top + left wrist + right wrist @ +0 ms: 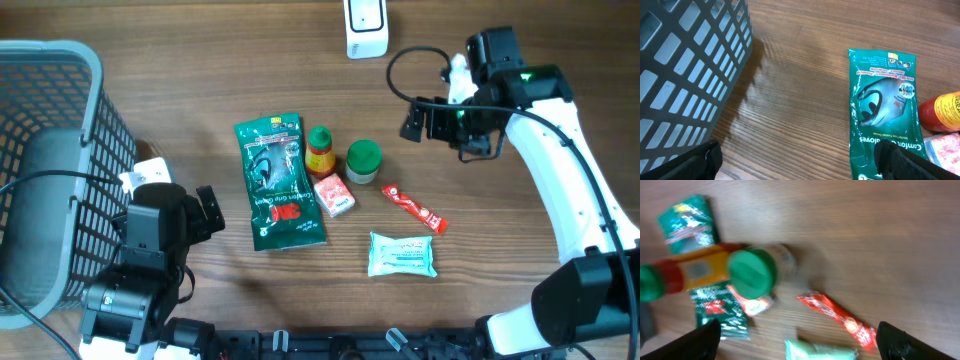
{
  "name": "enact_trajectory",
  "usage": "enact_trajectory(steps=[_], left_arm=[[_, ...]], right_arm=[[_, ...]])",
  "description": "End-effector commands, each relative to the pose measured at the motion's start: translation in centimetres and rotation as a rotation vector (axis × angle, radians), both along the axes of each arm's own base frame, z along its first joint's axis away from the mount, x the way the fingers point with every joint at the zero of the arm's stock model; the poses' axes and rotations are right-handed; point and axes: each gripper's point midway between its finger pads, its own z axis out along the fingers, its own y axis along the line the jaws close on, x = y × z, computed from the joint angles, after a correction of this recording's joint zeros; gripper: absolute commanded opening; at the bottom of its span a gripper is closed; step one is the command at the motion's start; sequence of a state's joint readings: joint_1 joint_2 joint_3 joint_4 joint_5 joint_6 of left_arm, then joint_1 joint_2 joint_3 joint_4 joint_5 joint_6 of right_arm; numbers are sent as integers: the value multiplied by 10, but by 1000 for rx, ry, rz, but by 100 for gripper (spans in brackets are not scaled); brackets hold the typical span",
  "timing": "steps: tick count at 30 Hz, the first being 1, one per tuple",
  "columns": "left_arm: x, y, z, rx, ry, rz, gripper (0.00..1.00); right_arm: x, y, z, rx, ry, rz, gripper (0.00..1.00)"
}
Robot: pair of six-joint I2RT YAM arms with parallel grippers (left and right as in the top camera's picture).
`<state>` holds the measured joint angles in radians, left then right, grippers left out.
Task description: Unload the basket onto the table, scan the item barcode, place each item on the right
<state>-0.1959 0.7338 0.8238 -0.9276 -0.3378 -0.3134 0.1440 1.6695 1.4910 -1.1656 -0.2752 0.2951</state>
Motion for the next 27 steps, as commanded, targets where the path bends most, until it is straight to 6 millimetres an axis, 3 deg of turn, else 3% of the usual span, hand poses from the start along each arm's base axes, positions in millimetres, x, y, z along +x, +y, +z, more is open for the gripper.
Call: enact_trajectory(steps=[1, 5, 8, 9, 13, 14, 15, 16, 17, 19, 20, 21, 22, 24, 27], left_arm=[[0, 0, 1, -15, -8, 8, 100], [0, 0, 1, -15, -8, 8, 100], [0, 0, 1, -15, -8, 8, 100], [0, 0, 1, -15, -8, 8, 100], [0, 0, 1, -15, -8, 8, 100], [0, 0, 1, -15, -8, 8, 100], [0, 0, 1, -15, -8, 8, 100], [0, 0, 1, -15, -8, 8, 100], [0, 0, 1, -15, -8, 8, 100], [0, 0, 1, -15, -8, 8, 100], [0, 0, 1, -15, -8, 8, 100], [0, 0, 1, -15, -8, 8, 100], [0, 0, 1, -15, -8, 8, 100], [0, 0, 1, -15, -8, 8, 100], [0, 0, 1, -16, -8, 8, 100]], right_arm=[[-12, -22, 24, -86, -32, -133, 100], [-53, -29, 69, -60, -90, -186, 100], [-84, -33, 81, -13, -90, -325, 100], [-98, -35, 75, 16, -54, -434, 100], [-143, -32, 18, 101, 220, -844, 99], [-150, -26, 3, 125, 282, -868, 92], [-155, -9, -17, 196, 359, -834, 87], [-155, 0, -25, 243, 391, -813, 90], [-151, 18, -40, 345, 427, -767, 100], [-141, 38, -58, 479, 444, -710, 100], [-140, 45, -69, 529, 474, -704, 89], [-144, 47, -76, 538, 506, -707, 80], [-150, 47, -84, 525, 541, -716, 79], [-162, 41, -105, 445, 611, -755, 82], [-168, 39, -113, 403, 645, -769, 96]])
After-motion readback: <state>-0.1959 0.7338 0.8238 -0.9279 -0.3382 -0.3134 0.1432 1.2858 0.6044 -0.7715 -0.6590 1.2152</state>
